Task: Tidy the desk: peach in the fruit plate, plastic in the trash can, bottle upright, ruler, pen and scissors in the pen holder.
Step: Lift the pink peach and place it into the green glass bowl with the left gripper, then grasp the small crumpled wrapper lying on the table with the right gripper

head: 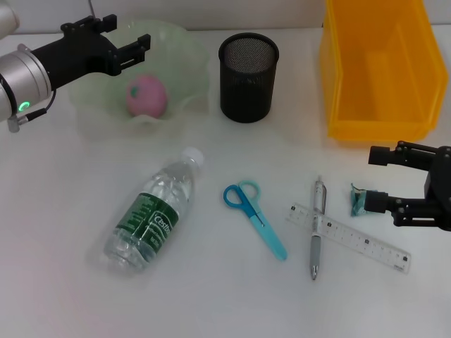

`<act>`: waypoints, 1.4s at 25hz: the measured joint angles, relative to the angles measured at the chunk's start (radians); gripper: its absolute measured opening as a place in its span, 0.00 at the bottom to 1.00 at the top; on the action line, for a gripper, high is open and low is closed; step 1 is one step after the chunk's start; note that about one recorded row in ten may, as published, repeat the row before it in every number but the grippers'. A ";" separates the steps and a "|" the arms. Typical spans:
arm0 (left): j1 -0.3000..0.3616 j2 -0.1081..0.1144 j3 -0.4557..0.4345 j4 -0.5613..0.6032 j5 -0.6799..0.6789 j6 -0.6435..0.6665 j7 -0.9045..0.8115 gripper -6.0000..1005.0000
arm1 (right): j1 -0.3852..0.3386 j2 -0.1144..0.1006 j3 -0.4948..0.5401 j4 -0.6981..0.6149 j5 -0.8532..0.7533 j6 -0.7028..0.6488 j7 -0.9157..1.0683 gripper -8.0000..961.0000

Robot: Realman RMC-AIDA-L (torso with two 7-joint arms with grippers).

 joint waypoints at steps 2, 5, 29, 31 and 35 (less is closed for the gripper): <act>0.000 0.000 -0.001 0.000 -0.005 0.006 0.000 0.56 | -0.002 0.000 0.001 0.000 0.000 -0.001 0.000 0.87; 0.017 0.002 -0.002 0.009 -0.041 0.070 -0.001 0.71 | -0.004 -0.001 0.003 -0.005 0.001 -0.004 0.011 0.87; 0.245 0.010 0.121 -0.067 -0.053 0.707 0.268 0.86 | 0.161 -0.029 -0.479 -0.918 -0.485 -0.072 1.119 0.86; 0.244 0.011 0.122 -0.067 -0.053 0.707 0.267 0.86 | 0.178 -0.028 -0.523 -0.918 -0.530 -0.072 1.150 0.86; 0.238 0.012 0.125 -0.066 -0.052 0.702 0.264 0.86 | 0.233 -0.006 -0.652 -0.878 -0.669 -0.068 1.194 0.86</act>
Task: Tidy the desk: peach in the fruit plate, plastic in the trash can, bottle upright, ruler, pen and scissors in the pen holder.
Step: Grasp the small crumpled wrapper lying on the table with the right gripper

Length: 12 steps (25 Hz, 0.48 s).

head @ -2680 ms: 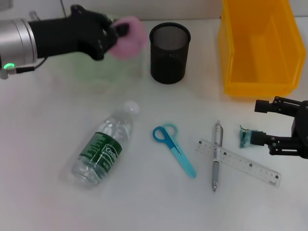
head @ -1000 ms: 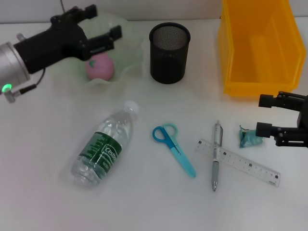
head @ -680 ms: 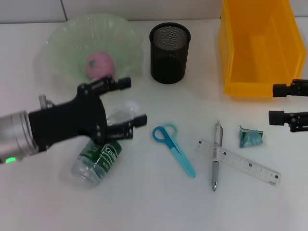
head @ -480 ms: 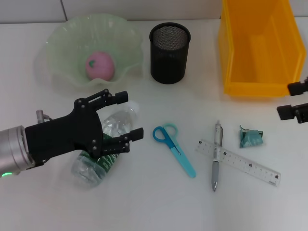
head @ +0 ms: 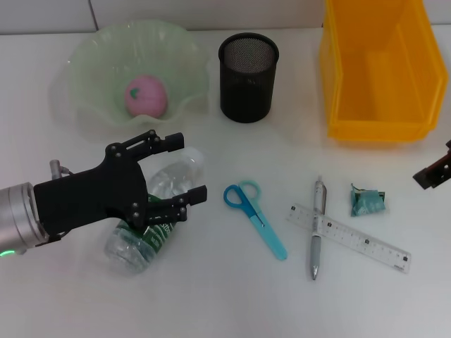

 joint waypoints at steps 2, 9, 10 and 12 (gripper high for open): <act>-0.002 0.000 0.000 0.000 0.000 -0.004 0.000 0.86 | 0.016 0.008 -0.031 0.033 -0.025 0.017 0.015 0.86; -0.004 -0.001 0.001 -0.002 0.000 -0.018 -0.001 0.86 | 0.011 0.012 -0.147 0.211 -0.019 0.201 0.079 0.86; -0.005 -0.001 0.001 -0.002 0.000 -0.018 -0.001 0.86 | 0.009 0.012 -0.161 0.230 -0.019 0.225 0.081 0.86; -0.005 -0.001 0.001 -0.003 0.000 -0.019 -0.001 0.86 | 0.008 0.012 -0.176 0.256 -0.018 0.253 0.083 0.86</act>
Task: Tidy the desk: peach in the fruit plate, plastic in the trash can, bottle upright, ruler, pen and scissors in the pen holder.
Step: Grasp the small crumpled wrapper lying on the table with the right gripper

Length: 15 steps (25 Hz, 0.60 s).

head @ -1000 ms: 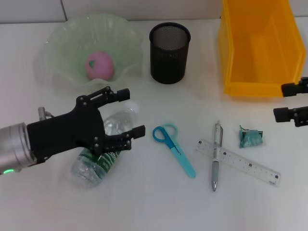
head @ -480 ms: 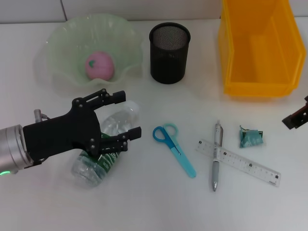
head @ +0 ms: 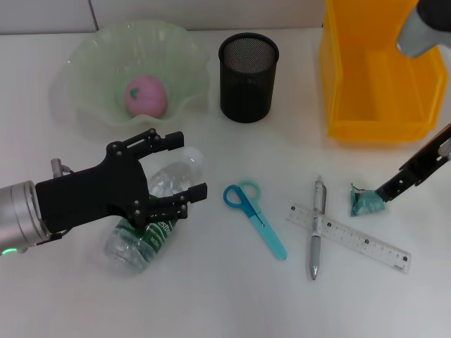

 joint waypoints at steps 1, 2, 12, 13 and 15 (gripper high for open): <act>0.000 0.000 0.000 -0.001 0.000 -0.001 0.000 0.86 | 0.000 0.000 -0.008 0.020 0.002 0.017 0.001 0.86; 0.000 0.000 0.001 -0.002 0.000 -0.001 0.000 0.86 | 0.002 0.000 -0.027 0.068 0.012 0.054 0.001 0.86; -0.001 -0.002 0.001 -0.005 0.021 -0.002 0.000 0.86 | 0.012 0.000 -0.088 0.189 0.040 0.153 0.003 0.85; -0.001 -0.002 0.001 -0.005 0.021 -0.002 0.000 0.86 | 0.012 0.000 -0.088 0.189 0.040 0.153 0.003 0.85; -0.002 -0.002 0.001 -0.006 0.021 -0.002 0.000 0.86 | 0.012 0.001 -0.090 0.201 0.040 0.164 0.003 0.84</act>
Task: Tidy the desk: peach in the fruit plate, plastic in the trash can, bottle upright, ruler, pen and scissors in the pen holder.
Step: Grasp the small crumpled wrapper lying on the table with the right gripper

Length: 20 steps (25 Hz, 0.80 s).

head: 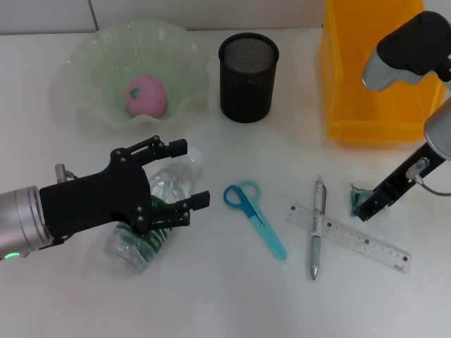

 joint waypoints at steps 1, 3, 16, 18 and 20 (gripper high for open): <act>0.001 0.000 0.001 0.000 0.000 0.000 0.000 0.86 | 0.000 0.000 -0.001 0.006 0.000 0.005 0.000 0.84; 0.002 -0.001 0.002 0.000 0.000 0.000 0.000 0.86 | 0.000 0.000 -0.004 0.013 0.000 0.013 0.000 0.84; 0.003 -0.002 0.005 -0.002 0.000 0.000 -0.001 0.86 | 0.002 0.000 -0.009 0.047 0.002 0.051 0.001 0.75; 0.002 -0.002 0.005 -0.002 0.000 0.000 -0.002 0.86 | 0.005 0.000 -0.010 0.056 0.007 0.057 -0.001 0.69; 0.001 -0.002 0.005 -0.002 0.000 0.000 -0.002 0.86 | 0.011 0.000 -0.011 0.071 0.009 0.066 -0.004 0.63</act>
